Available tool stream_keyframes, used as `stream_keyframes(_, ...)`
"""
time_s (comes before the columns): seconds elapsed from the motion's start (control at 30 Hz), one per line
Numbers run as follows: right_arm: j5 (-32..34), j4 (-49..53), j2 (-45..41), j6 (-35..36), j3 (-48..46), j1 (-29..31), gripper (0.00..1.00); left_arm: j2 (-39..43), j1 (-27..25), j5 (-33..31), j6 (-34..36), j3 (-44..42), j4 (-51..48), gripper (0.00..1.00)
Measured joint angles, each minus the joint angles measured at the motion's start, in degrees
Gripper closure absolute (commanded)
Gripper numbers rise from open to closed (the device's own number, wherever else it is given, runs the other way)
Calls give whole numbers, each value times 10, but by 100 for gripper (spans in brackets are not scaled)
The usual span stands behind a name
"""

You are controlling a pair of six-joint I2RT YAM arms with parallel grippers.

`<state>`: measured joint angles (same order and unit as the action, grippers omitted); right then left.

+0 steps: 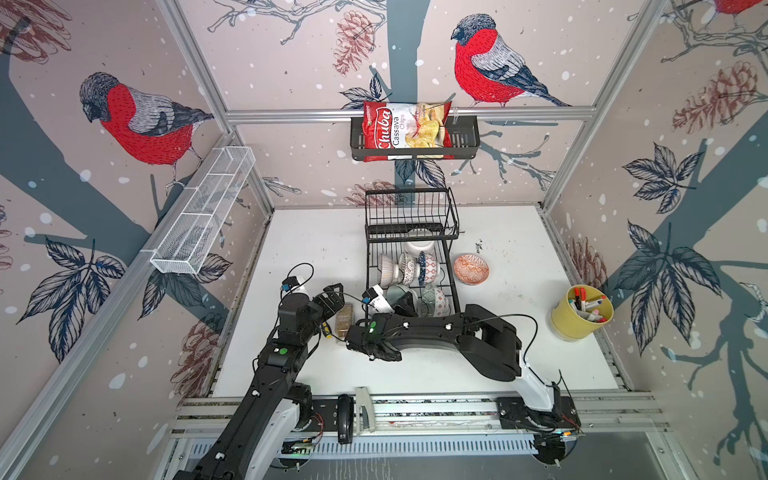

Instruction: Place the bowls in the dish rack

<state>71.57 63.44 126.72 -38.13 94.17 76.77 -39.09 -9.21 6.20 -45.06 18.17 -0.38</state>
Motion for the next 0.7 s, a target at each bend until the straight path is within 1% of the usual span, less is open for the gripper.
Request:
stream_keyframes(0.17,-32,14,-10,-20,10,-10,100,-4,0,0,1,0,0,3)
stream_keyframes(0.47,-50,55,-9,-62,24,-24,100,-17,0,0,8,5,0,3)
stream_keyframes(0.7,-75,97,-18,-50,41,-36,100,-34,0,-1,17,21,2,3)
